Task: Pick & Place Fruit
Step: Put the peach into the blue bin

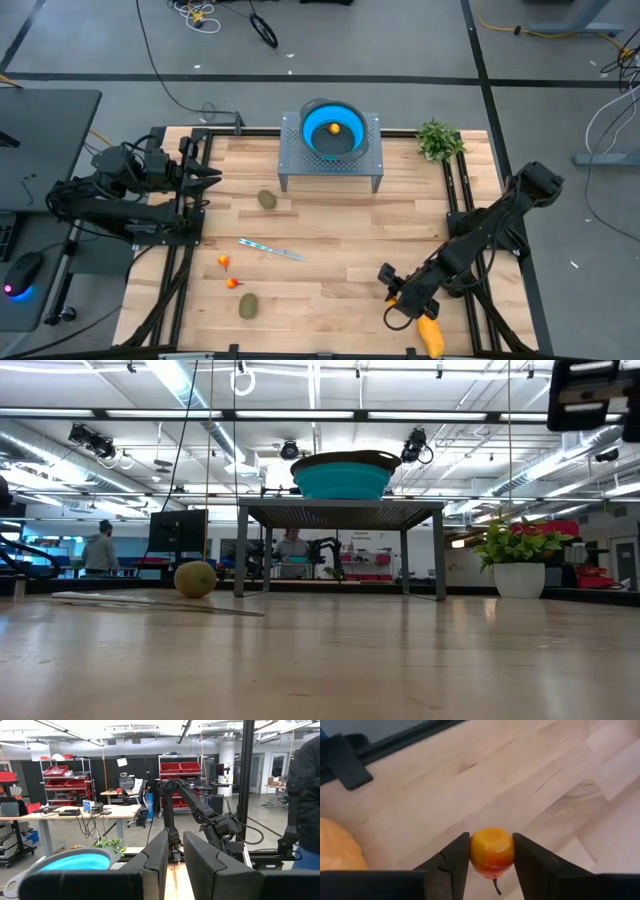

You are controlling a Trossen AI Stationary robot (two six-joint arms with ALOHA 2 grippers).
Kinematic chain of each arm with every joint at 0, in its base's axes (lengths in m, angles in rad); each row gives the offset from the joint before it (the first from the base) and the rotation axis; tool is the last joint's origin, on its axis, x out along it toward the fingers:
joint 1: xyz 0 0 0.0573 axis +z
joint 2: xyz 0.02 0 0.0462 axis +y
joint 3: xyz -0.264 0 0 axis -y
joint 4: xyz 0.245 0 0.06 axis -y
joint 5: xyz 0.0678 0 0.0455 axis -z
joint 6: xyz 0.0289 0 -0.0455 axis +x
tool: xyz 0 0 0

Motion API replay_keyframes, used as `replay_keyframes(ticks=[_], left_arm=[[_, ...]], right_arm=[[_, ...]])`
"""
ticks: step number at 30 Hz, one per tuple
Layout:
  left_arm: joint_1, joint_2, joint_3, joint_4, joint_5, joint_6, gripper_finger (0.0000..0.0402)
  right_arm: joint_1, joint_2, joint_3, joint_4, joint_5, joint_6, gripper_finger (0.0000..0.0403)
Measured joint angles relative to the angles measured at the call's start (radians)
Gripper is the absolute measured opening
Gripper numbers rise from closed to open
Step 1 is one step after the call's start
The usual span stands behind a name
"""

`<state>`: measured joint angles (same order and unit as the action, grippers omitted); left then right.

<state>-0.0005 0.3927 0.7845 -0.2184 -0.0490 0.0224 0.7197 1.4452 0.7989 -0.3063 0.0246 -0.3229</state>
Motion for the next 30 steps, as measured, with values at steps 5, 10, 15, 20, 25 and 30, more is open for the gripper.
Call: replay_keyframes(ticks=[5, 10, 15, 20, 25, 30], left_arm=[[0.0, 0.0, 0.0, 0.0, 0.0, 0.0, 0.0068], [0.0, 0.0, 0.0, 0.0, 0.0, 0.0, 0.0067], [0.0, 0.0, 0.0, 0.0, 0.0, 0.0, 0.0067], [0.0, 0.0, 0.0, 0.0, 0.0, 0.0, 0.0068], [0.0, 0.0, 0.0, 0.0, 0.0, 0.0, 0.0068], [0.0, 0.0, 0.0, 0.0, 0.0, 0.0, 0.0068]], right_arm=[[-0.011, -0.05, 0.048, -0.003, -0.002, 0.019, 0.0144], [-0.028, -0.082, 0.106, 0.0, 0.0, 0.057, 0.0144], [-0.039, -0.086, 0.15, 0.006, 0.0, 0.082, 0.0144], [-0.055, -0.086, 0.154, 0.034, -0.001, 0.122, 0.0144], [-0.091, -0.086, 0.154, 0.039, -0.002, 0.154, 0.0144], [-0.144, -0.099, 0.154, 0.053, -0.003, 0.174, 0.0144]])
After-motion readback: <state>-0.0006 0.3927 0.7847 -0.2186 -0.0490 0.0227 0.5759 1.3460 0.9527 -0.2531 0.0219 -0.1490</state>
